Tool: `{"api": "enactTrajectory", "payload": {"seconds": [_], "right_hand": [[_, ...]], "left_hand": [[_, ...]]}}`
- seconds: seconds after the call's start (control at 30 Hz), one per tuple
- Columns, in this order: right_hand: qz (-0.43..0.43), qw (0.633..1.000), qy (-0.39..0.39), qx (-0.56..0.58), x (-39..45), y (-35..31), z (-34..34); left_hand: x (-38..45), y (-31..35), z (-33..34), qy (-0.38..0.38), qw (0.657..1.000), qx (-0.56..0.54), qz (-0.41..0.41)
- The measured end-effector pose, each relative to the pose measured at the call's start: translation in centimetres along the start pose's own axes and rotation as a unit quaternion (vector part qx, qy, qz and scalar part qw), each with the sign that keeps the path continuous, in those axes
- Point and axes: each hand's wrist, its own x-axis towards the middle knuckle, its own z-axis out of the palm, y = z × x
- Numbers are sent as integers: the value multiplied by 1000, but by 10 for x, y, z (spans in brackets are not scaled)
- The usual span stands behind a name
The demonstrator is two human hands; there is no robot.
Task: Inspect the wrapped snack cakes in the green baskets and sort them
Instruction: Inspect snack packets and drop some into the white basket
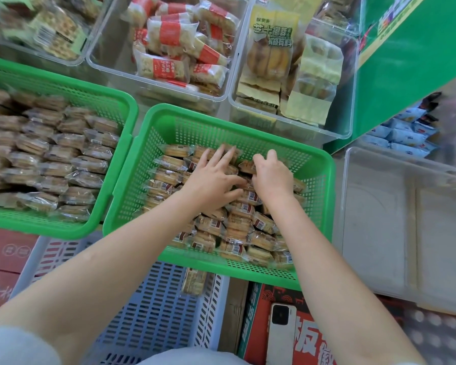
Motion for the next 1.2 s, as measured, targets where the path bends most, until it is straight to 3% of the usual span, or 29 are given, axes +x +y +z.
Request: {"api": "enactTrajectory", "payload": {"seconds": [0.1,0.3,0.47,0.53,0.67,0.77,0.83,0.9,0.97,1.1,1.13,1.2], "right_hand": [[7,999,-14,39,0,2,5],[29,988,-29,146,-4,8,-2],[92,949,25,301,-15,14,-10],[140,910,78,383,-22,16,-10],[286,748,111,589,-45,18,-23],[293,655,86,691,-75,19,-40],[262,633,48,727,-102,14,-50],[229,644,9,730,-130,5,-54],[195,636,-28,747,-156,-5,-56],[151,540,-71,825,-194,-25,-68],[141,532,-70,832,-201,-29,-72],[127,561,-50,817,-214,-34,-76]], "left_hand": [[3,-4,-2,-27,1000,16,-2],[-2,-1,4,-8,1000,12,-3],[-3,1,2,-22,999,23,-10],[-2,5,-2,-33,999,34,-12],[-12,13,-10,-25,1000,6,-17],[-38,32,-28,49,982,-176,-54],[-61,47,-41,68,903,-407,-116],[-84,58,-50,37,759,-632,-152],[-108,64,-54,21,639,-753,-158],[-150,74,-58,24,528,-836,-146],[-159,77,-56,31,506,-851,-134],[-177,82,-57,41,474,-872,-116]]}}
